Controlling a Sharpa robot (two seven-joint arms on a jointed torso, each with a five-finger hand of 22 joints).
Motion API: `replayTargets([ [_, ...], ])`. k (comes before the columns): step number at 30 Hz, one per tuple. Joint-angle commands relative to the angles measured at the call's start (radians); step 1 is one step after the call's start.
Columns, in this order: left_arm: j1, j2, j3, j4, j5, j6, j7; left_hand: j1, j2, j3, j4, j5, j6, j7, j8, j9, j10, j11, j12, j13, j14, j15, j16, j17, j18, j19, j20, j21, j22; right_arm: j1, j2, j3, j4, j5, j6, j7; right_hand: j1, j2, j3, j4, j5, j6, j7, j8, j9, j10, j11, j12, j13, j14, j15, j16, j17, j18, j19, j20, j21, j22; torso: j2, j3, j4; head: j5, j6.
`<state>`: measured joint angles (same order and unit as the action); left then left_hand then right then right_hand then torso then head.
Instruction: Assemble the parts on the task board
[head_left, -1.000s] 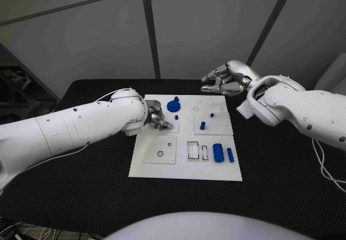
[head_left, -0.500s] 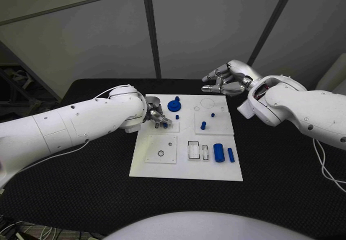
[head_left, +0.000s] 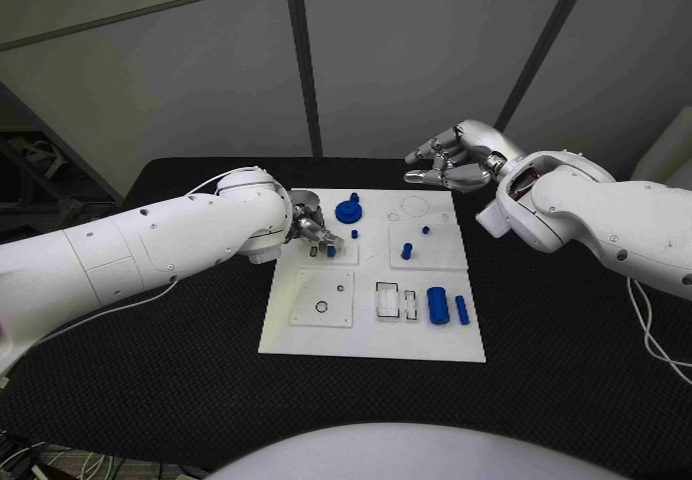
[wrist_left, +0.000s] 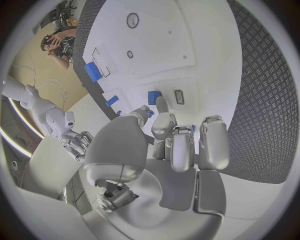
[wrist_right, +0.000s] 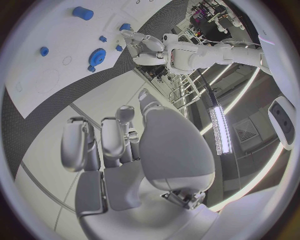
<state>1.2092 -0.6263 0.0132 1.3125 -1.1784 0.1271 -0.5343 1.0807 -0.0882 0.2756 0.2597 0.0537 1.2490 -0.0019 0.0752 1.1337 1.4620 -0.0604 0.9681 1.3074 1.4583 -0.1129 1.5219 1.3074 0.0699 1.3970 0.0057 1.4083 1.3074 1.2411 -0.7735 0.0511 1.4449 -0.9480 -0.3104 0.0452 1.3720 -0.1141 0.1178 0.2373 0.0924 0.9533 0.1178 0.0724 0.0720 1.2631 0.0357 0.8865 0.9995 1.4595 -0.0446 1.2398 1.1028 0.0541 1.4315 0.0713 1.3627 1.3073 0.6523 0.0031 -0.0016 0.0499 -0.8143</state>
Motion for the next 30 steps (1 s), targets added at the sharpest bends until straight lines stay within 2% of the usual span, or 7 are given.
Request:
replayTargets([
  [1, 0.001, 0.001, 0.001, -0.001, 0.012, 0.017, -0.006, 0.014, -0.004, -0.004, 0.007, -0.005, 0.004, 0.000, -0.004, 0.002, 0.077, 0.000, 0.000, 0.081, 0.097, -0.002, 0.004, 0.194, -0.005, -0.003, -0.006, -0.004, 0.006, 0.002, -0.001, 0.001, 0.002, -0.001, 0.002, 0.004, -0.007, -0.001, 0.000, 0.006, 0.004, 0.006, 0.001, -0.007, -0.002, 0.004, -0.002, 0.000, -0.001, 0.014, 0.002, -0.007, 0.001, 0.004, 0.007, -0.003, -0.002, 0.038, 0.000, -0.0001, 0.0004, -0.001, -0.001],
  [11, 0.001, -0.001, 0.001, 0.000, 0.018, 0.005, 0.000, 0.056, -0.012, -0.016, 0.004, -0.005, -0.001, 0.001, -0.006, 0.004, 0.075, 0.000, -0.016, 0.077, 0.095, -0.002, -0.002, 0.185, -0.002, -0.010, -0.006, -0.012, -0.003, 0.002, -0.002, 0.001, 0.002, -0.001, 0.002, 0.004, -0.007, -0.001, 0.000, 0.006, 0.004, 0.006, 0.001, -0.007, -0.002, 0.004, -0.002, 0.000, -0.001, 0.014, 0.002, -0.007, 0.001, 0.004, 0.007, -0.003, -0.002, 0.038, 0.000, 0.0001, 0.0007, -0.001, 0.000],
  [16, 0.001, -0.004, 0.001, 0.002, 0.019, -0.012, 0.005, 0.050, -0.024, -0.036, 0.021, -0.006, -0.003, 0.004, -0.007, 0.005, 0.074, 0.002, -0.023, 0.075, 0.094, -0.003, -0.004, 0.182, -0.001, -0.013, -0.007, -0.015, -0.006, 0.002, -0.003, 0.001, 0.002, -0.001, -0.001, 0.005, -0.007, -0.001, 0.000, 0.006, 0.004, 0.006, 0.001, -0.007, -0.002, 0.004, -0.002, 0.000, -0.001, 0.014, 0.002, -0.007, 0.001, 0.004, 0.007, -0.003, -0.002, 0.038, 0.000, -0.0003, 0.0001, -0.001, 0.003],
  [20, 0.001, -0.008, 0.001, 0.006, 0.026, -0.023, 0.010, 0.028, -0.047, -0.072, 0.034, -0.006, -0.005, 0.006, -0.008, 0.002, 0.072, 0.004, -0.033, 0.072, 0.092, -0.003, -0.009, 0.175, 0.000, -0.016, -0.007, -0.019, -0.010, 0.002, -0.004, 0.001, 0.002, -0.001, -0.002, 0.006, -0.007, -0.001, 0.000, 0.006, 0.004, 0.006, 0.001, -0.007, -0.002, 0.004, -0.002, 0.000, -0.001, 0.014, 0.002, -0.007, 0.001, 0.004, 0.007, -0.003, -0.002, 0.038, -0.001, -0.0006, 0.0008, -0.002, 0.004],
  [30, 0.001, -0.010, 0.001, 0.012, 0.030, -0.024, 0.007, 0.009, -0.048, -0.173, 0.031, -0.005, -0.031, 0.014, -0.015, -0.015, 0.066, 0.010, -0.080, 0.060, 0.087, -0.001, -0.022, 0.155, 0.005, -0.030, -0.006, -0.037, -0.030, 0.002, -0.004, 0.001, 0.002, -0.001, -0.003, 0.006, -0.010, -0.001, -0.001, 0.008, 0.004, 0.006, 0.001, -0.006, -0.002, 0.004, -0.002, -0.001, -0.003, 0.014, 0.002, -0.008, 0.000, 0.004, 0.007, -0.003, -0.003, 0.037, -0.001, 0.0001, 0.0001, 0.000, 0.003],
])
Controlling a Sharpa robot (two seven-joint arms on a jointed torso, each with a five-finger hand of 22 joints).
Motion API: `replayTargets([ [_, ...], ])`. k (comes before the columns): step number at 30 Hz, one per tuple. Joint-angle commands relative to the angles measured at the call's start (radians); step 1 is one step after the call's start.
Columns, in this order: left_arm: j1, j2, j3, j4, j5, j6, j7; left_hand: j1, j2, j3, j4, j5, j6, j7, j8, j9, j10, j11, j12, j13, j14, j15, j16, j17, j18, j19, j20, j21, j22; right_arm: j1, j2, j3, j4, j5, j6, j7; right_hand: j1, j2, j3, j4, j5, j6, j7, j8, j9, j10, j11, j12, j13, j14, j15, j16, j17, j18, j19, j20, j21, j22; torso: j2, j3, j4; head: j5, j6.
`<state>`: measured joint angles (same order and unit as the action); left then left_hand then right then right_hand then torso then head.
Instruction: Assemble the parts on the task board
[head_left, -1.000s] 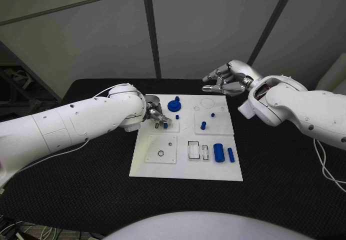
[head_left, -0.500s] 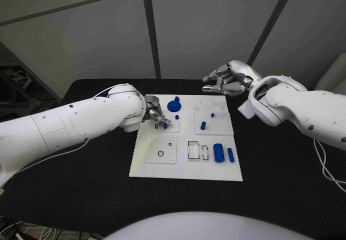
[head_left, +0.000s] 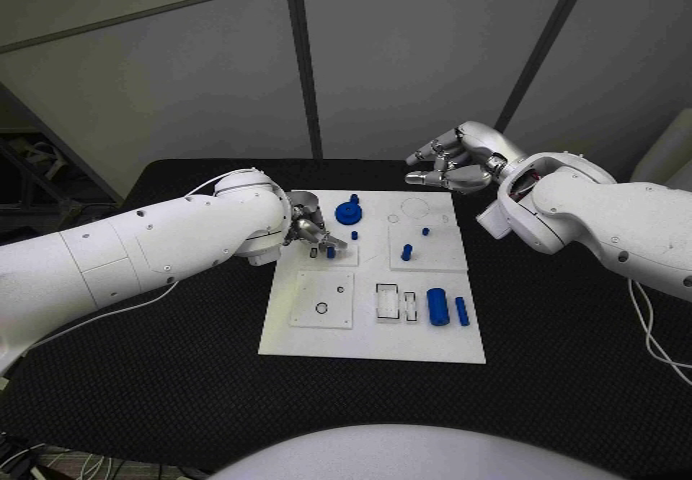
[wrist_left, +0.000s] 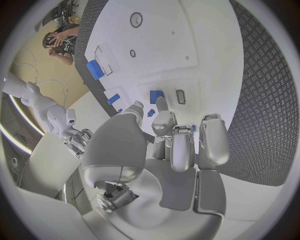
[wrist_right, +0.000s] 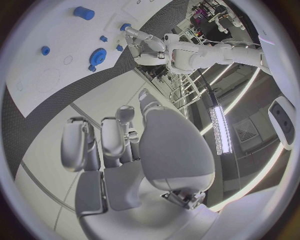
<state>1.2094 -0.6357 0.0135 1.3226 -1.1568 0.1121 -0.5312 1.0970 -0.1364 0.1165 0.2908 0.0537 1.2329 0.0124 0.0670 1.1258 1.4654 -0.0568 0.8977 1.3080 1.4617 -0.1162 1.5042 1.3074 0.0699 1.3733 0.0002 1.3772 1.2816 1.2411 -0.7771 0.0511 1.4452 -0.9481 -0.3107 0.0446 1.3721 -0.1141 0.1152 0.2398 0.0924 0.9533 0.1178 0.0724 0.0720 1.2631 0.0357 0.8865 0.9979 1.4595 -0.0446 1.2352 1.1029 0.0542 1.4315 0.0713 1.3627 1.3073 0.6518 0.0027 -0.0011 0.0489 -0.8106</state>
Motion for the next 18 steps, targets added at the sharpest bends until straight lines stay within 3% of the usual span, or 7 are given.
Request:
replayTargets([
  [1, 0.001, 0.000, 0.001, 0.002, 0.009, -0.008, 0.002, -0.001, 0.007, -0.029, 0.000, -0.005, -0.025, 0.003, -0.006, -0.019, 0.061, 0.009, -0.017, 0.057, 0.083, 0.003, -0.006, 0.153, 0.005, -0.008, 0.001, -0.009, -0.007, 0.002, -0.001, 0.001, 0.001, -0.001, -0.003, 0.006, -0.010, -0.001, 0.002, 0.006, 0.004, 0.006, 0.001, -0.006, -0.002, 0.004, -0.002, -0.001, -0.001, 0.014, 0.002, -0.003, 0.000, 0.004, 0.007, -0.003, -0.003, 0.037, 0.000, 0.0005, -0.0005, 0.001, 0.000],
  [11, 0.001, 0.006, 0.000, -0.004, 0.009, 0.009, -0.009, 0.060, 0.052, -0.095, -0.004, -0.004, -0.064, 0.018, -0.007, -0.135, 0.056, 0.020, -0.060, 0.046, 0.082, 0.013, -0.012, 0.145, 0.008, -0.013, 0.009, -0.022, -0.016, 0.002, 0.000, 0.001, 0.001, -0.001, -0.001, 0.006, -0.010, -0.001, 0.002, 0.006, 0.004, 0.006, 0.001, -0.006, -0.002, 0.004, -0.002, -0.001, -0.001, 0.014, 0.002, -0.003, 0.000, 0.004, 0.007, -0.003, -0.003, 0.037, 0.001, 0.0004, -0.0014, 0.001, -0.002],
  [18, 0.001, 0.013, 0.000, -0.013, 0.005, 0.021, -0.015, 0.086, 0.067, -0.110, -0.008, -0.003, -0.059, 0.019, -0.006, -0.170, 0.056, 0.022, -0.063, 0.046, 0.082, 0.014, -0.012, 0.145, 0.008, -0.012, 0.011, -0.024, -0.016, 0.002, 0.000, 0.000, 0.000, -0.001, -0.001, 0.006, -0.010, -0.002, 0.001, 0.006, 0.004, 0.006, 0.001, -0.006, -0.002, 0.004, -0.002, 0.000, 0.000, 0.014, 0.002, -0.003, 0.001, 0.004, 0.007, -0.003, -0.003, 0.037, 0.001, 0.0007, -0.0012, 0.001, -0.004],
])
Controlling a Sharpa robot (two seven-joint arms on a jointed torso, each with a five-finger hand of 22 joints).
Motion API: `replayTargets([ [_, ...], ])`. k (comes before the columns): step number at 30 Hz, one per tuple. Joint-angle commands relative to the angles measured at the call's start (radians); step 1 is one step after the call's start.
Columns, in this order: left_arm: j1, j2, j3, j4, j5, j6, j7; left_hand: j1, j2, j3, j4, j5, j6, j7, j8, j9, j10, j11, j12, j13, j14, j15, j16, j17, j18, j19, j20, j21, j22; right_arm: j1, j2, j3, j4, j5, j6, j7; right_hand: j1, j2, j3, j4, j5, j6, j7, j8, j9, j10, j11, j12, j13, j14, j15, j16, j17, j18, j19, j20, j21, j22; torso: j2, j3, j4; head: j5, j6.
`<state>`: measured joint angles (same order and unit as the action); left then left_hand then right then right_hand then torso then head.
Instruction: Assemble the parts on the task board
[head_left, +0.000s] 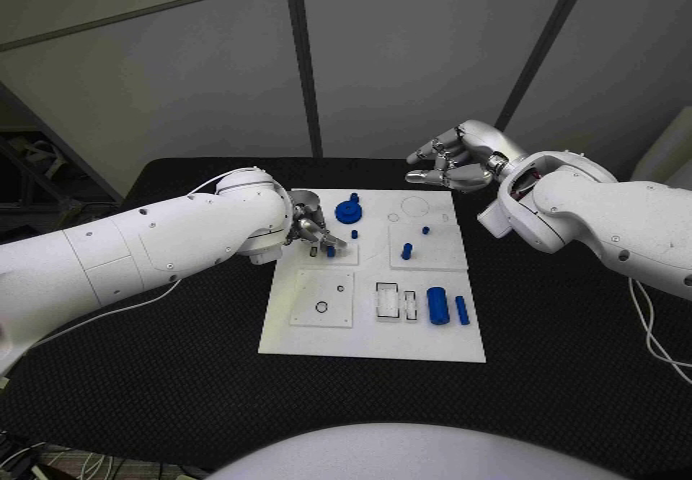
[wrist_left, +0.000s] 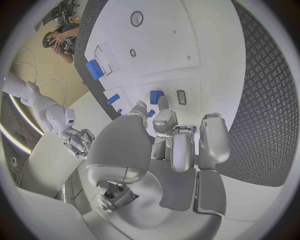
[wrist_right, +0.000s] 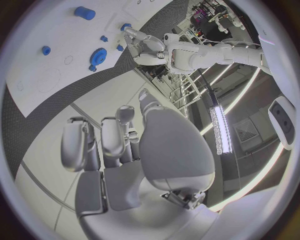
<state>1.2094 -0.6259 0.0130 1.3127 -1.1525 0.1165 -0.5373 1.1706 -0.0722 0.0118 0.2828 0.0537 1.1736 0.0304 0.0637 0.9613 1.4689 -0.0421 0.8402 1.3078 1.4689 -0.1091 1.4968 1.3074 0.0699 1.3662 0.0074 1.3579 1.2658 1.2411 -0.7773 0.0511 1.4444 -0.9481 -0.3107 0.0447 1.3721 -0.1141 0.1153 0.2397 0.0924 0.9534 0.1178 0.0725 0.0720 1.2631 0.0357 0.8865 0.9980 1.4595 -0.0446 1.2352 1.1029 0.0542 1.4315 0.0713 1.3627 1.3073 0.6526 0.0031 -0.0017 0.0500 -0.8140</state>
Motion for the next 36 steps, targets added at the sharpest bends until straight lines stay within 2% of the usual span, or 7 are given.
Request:
replayTargets([
  [1, 0.001, 0.004, 0.001, -0.005, 0.000, 0.018, -0.009, 0.016, 0.005, -0.006, 0.000, -0.003, 0.001, 0.001, -0.002, -0.008, 0.053, 0.007, -0.005, 0.046, 0.075, 0.007, -0.005, 0.145, 0.008, -0.005, 0.004, -0.005, 0.000, 0.002, 0.001, 0.000, 0.001, -0.001, 0.000, 0.006, -0.010, -0.002, 0.001, 0.006, 0.004, 0.006, 0.001, -0.007, -0.002, 0.004, -0.002, 0.000, -0.001, 0.014, 0.002, -0.003, 0.001, 0.004, 0.007, -0.003, -0.003, 0.037, 0.000, 0.0002, -0.0004, -0.001, -0.001],
  [17, 0.000, 0.016, 0.000, -0.016, -0.001, 0.041, -0.012, 0.044, 0.014, -0.019, -0.008, -0.003, 0.011, 0.000, 0.000, -0.032, 0.054, 0.007, -0.005, 0.047, 0.076, 0.007, -0.003, 0.147, 0.009, -0.004, 0.005, -0.007, 0.001, 0.002, 0.002, 0.000, 0.000, -0.001, 0.001, 0.007, -0.010, -0.002, 0.001, 0.006, 0.004, 0.006, 0.001, -0.007, -0.002, 0.004, -0.003, 0.001, 0.000, 0.014, 0.002, -0.002, 0.002, 0.003, 0.008, -0.003, -0.002, 0.039, 0.000, 0.0001, 0.0005, -0.002, -0.002],
  [23, 0.000, 0.016, 0.000, -0.014, -0.001, 0.044, -0.013, 0.079, 0.030, -0.021, -0.025, 0.000, 0.019, -0.002, 0.001, -0.047, 0.054, 0.005, -0.004, 0.047, 0.076, 0.006, -0.002, 0.149, 0.009, -0.003, 0.005, -0.008, 0.002, 0.002, 0.002, 0.000, 0.000, -0.001, 0.001, 0.007, -0.010, -0.002, 0.001, 0.006, 0.004, 0.006, 0.001, -0.007, -0.002, 0.004, -0.003, 0.001, 0.000, 0.014, 0.002, -0.002, 0.002, 0.003, 0.008, -0.003, -0.002, 0.039, 0.000, -0.0004, 0.0002, -0.002, -0.003],
  [33, 0.000, 0.013, 0.000, -0.012, -0.001, 0.047, -0.015, 0.100, 0.036, -0.027, -0.040, 0.001, 0.028, -0.005, 0.003, -0.055, 0.055, 0.003, -0.002, 0.047, 0.077, 0.005, 0.000, 0.151, 0.008, -0.002, 0.004, -0.008, 0.003, 0.002, 0.003, 0.000, -0.001, -0.001, 0.002, 0.007, -0.010, -0.002, 0.001, 0.006, 0.004, 0.006, 0.001, -0.007, -0.002, 0.004, -0.003, 0.001, 0.000, 0.014, 0.002, -0.002, 0.002, 0.003, 0.008, -0.003, -0.002, 0.039, 0.000, -0.0003, 0.0011, -0.002, -0.004],
  [36, 0.000, 0.013, 0.000, -0.011, -0.001, 0.042, -0.014, 0.113, 0.044, -0.027, -0.049, 0.001, 0.033, -0.007, 0.004, -0.057, 0.056, 0.001, -0.001, 0.048, 0.077, 0.004, 0.000, 0.152, 0.008, -0.002, 0.003, -0.008, 0.004, 0.002, 0.003, 0.000, -0.001, -0.001, 0.002, 0.007, -0.010, -0.002, 0.001, 0.006, 0.004, 0.006, 0.001, -0.007, -0.002, 0.004, -0.003, 0.001, 0.000, 0.014, 0.002, -0.002, 0.002, 0.003, 0.008, -0.003, -0.002, 0.039, 0.000, -0.0005, 0.0004, -0.001, -0.004],
])
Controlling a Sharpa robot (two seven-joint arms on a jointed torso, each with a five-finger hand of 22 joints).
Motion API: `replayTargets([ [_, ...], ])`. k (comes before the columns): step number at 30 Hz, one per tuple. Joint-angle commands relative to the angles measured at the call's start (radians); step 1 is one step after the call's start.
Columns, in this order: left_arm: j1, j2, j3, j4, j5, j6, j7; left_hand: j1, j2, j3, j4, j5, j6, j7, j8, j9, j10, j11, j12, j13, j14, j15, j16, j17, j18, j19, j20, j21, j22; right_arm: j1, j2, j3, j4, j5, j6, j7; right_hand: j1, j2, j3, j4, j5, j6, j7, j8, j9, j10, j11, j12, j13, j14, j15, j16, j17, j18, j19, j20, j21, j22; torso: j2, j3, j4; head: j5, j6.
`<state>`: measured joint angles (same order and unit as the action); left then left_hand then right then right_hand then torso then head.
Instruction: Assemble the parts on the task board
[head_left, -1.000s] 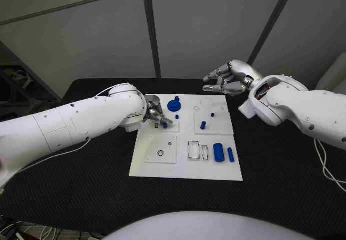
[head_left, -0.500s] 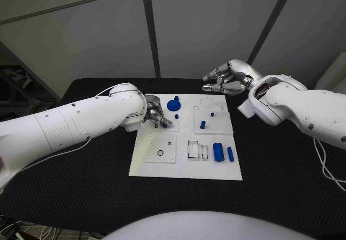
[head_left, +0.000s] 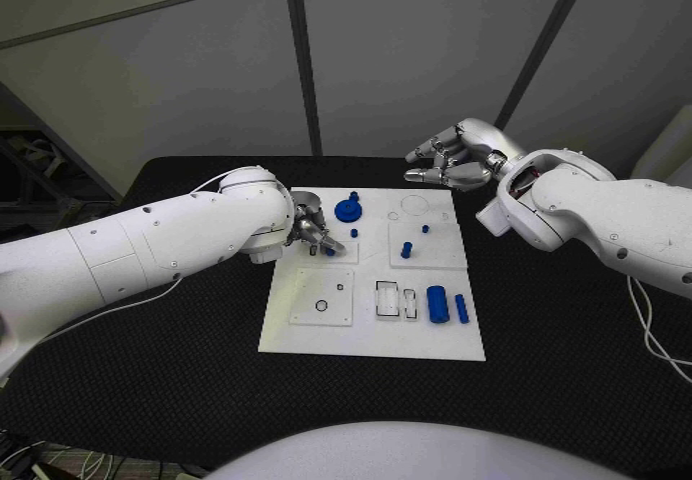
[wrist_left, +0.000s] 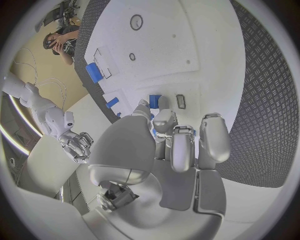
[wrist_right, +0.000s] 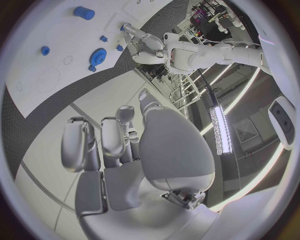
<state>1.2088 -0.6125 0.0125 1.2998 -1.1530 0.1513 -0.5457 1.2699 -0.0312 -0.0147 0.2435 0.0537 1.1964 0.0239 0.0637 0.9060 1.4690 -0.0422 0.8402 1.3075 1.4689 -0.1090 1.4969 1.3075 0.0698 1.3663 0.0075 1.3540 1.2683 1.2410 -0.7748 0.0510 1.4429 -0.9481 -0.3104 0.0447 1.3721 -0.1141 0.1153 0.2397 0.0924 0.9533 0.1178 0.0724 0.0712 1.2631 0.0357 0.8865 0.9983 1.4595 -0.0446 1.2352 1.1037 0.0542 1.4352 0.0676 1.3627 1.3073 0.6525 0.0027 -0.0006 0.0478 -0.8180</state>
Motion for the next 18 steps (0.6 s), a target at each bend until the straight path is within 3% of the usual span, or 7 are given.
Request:
replayTargets([
  [1, 0.001, 0.000, 0.000, 0.003, 0.000, 0.006, -0.005, 0.025, 0.011, 0.002, -0.017, 0.001, 0.012, -0.002, 0.004, -0.003, 0.056, 0.000, -0.001, 0.048, 0.077, 0.004, 0.000, 0.152, 0.009, -0.001, 0.003, -0.005, 0.002, 0.002, 0.001, 0.001, 0.001, -0.001, 0.002, 0.007, -0.010, -0.002, 0.001, 0.006, 0.004, 0.006, 0.001, -0.007, -0.001, 0.004, -0.003, 0.001, 0.000, 0.014, 0.002, -0.002, 0.001, 0.003, 0.004, 0.001, -0.002, 0.039, 0.000, -0.0003, -0.0008, 0.001, -0.001],
  [4, 0.001, -0.001, 0.000, 0.003, 0.000, 0.000, -0.003, 0.071, 0.031, 0.015, -0.051, 0.021, 0.010, -0.006, 0.003, -0.006, 0.055, -0.004, -0.003, 0.047, 0.077, 0.001, 0.000, 0.152, 0.009, -0.001, 0.000, -0.005, 0.003, 0.002, 0.001, 0.001, 0.001, -0.001, 0.001, 0.007, -0.010, -0.002, 0.001, 0.006, 0.004, 0.006, 0.001, -0.007, -0.001, 0.004, -0.003, 0.001, 0.000, 0.014, 0.002, -0.002, 0.001, 0.003, 0.004, 0.001, -0.002, 0.039, 0.000, 0.0002, -0.0011, 0.001, -0.001],
  [6, 0.001, -0.001, 0.000, 0.004, 0.000, -0.005, 0.000, 0.111, 0.045, 0.033, -0.080, 0.135, 0.000, -0.007, 0.000, -0.014, 0.053, -0.005, -0.008, 0.045, 0.077, -0.001, 0.000, 0.152, 0.009, -0.001, -0.003, -0.006, 0.004, 0.002, 0.000, 0.001, 0.001, -0.001, 0.001, 0.007, -0.010, -0.002, 0.001, 0.006, 0.004, 0.006, 0.001, -0.007, -0.001, 0.004, -0.003, 0.001, 0.000, 0.014, 0.002, -0.002, 0.001, 0.003, 0.004, 0.001, -0.002, 0.039, 0.000, 0.0003, -0.0009, 0.001, 0.000],
  [9, 0.001, -0.001, 0.000, 0.004, 0.001, -0.011, 0.003, 0.146, 0.056, 0.055, -0.110, 0.203, -0.010, -0.008, -0.001, -0.024, 0.052, -0.006, -0.015, 0.041, 0.077, -0.001, 0.000, 0.152, 0.008, 0.000, -0.003, -0.006, 0.006, 0.002, 0.000, 0.001, 0.001, -0.001, 0.001, 0.007, -0.010, -0.002, 0.001, 0.006, 0.004, 0.006, 0.001, -0.007, -0.001, 0.004, -0.003, 0.001, 0.000, 0.014, 0.002, -0.002, 0.001, 0.003, 0.004, 0.001, -0.002, 0.039, 0.000, 0.0003, -0.0008, 0.001, 0.000],
  [10, 0.001, -0.001, 0.000, 0.004, 0.002, -0.014, 0.004, 0.155, 0.059, 0.064, -0.119, 0.214, -0.014, -0.006, 0.000, -0.027, 0.052, -0.005, -0.018, 0.039, 0.077, 0.000, 0.000, 0.152, 0.008, 0.000, -0.003, -0.007, 0.006, 0.002, 0.000, 0.001, 0.002, -0.001, 0.002, 0.007, -0.010, -0.001, 0.001, 0.007, 0.005, 0.006, 0.000, -0.006, -0.001, 0.005, -0.003, 0.004, 0.001, 0.015, 0.002, -0.002, 0.002, 0.003, 0.004, 0.001, -0.002, 0.039, 0.000, 0.0003, -0.0008, 0.001, 0.000],
  [13, 0.001, -0.002, 0.000, 0.005, 0.012, -0.020, 0.007, 0.176, 0.070, 0.111, -0.146, 0.175, -0.023, 0.000, 0.001, -0.035, 0.051, -0.002, -0.025, 0.033, 0.077, 0.003, 0.000, 0.151, 0.008, 0.000, -0.001, -0.008, 0.007, 0.002, -0.001, 0.001, 0.002, -0.001, 0.002, 0.006, -0.010, -0.001, 0.001, 0.007, 0.005, 0.006, 0.000, -0.006, -0.001, 0.005, -0.003, 0.004, 0.001, 0.015, 0.002, -0.002, 0.002, 0.003, 0.004, 0.001, -0.002, 0.039, -0.001, 0.0002, -0.0005, 0.001, -0.001],
  [18, 0.001, -0.007, 0.000, 0.015, 0.024, -0.033, 0.014, 0.157, 0.057, 0.200, -0.177, 0.255, -0.024, 0.008, 0.006, -0.032, 0.052, 0.003, -0.030, 0.028, 0.077, 0.009, 0.000, 0.151, 0.008, 0.000, 0.005, -0.009, 0.010, 0.002, -0.002, 0.001, 0.003, -0.001, 0.002, 0.006, -0.010, -0.001, 0.001, 0.007, 0.005, 0.006, 0.000, -0.006, -0.001, 0.005, -0.003, 0.004, 0.001, 0.015, 0.002, -0.002, 0.002, 0.003, 0.004, 0.001, -0.002, 0.039, 0.000, 0.0002, -0.0005, 0.002, -0.001],
])
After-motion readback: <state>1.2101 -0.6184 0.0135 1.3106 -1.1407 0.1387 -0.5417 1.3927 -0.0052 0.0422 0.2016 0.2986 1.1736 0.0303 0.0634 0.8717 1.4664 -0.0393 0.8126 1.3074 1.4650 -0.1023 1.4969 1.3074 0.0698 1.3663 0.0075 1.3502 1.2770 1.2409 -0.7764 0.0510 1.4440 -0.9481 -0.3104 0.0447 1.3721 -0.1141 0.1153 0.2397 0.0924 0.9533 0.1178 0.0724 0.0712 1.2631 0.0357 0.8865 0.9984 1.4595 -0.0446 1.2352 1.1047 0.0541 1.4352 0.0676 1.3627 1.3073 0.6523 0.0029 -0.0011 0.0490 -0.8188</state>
